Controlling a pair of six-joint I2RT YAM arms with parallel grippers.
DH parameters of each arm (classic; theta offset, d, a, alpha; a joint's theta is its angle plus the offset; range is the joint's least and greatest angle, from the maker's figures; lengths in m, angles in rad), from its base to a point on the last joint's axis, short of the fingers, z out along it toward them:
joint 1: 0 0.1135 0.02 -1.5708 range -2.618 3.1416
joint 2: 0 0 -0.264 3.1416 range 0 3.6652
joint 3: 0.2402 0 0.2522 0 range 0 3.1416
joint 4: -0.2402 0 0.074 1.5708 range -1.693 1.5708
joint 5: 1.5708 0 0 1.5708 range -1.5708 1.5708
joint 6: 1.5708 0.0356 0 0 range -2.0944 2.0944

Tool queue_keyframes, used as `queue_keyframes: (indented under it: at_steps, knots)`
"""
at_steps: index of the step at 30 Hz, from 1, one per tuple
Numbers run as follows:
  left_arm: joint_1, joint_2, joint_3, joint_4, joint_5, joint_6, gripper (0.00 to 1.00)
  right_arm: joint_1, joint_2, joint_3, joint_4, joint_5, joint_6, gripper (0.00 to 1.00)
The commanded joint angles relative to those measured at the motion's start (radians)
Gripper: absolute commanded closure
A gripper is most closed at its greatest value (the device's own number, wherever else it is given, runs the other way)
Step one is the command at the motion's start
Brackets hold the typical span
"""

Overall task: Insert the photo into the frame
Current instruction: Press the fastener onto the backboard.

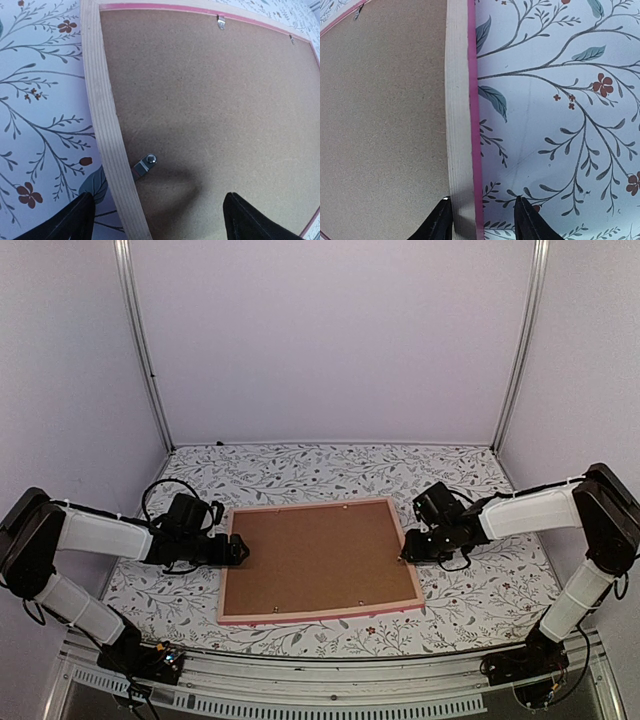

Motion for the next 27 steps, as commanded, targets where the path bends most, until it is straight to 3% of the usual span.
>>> queue_keyframes:
  at_steps: [1, 14, 27]
  knots:
    - [-0.013, 0.023, 0.001, -0.044, 0.005, 0.001, 0.08, 0.007, 0.029, 0.02, -0.081, 0.087, 0.014, 0.56]
    - [-0.015, 0.023, 0.002, -0.044, 0.004, 0.003, 0.08, 0.007, -0.052, 0.085, -0.098, 0.025, -0.006, 0.55]
    - [-0.015, 0.026, 0.006, -0.044, 0.003, 0.008, 0.08, 0.007, 0.026, 0.103, -0.079, 0.006, -0.013, 0.51]
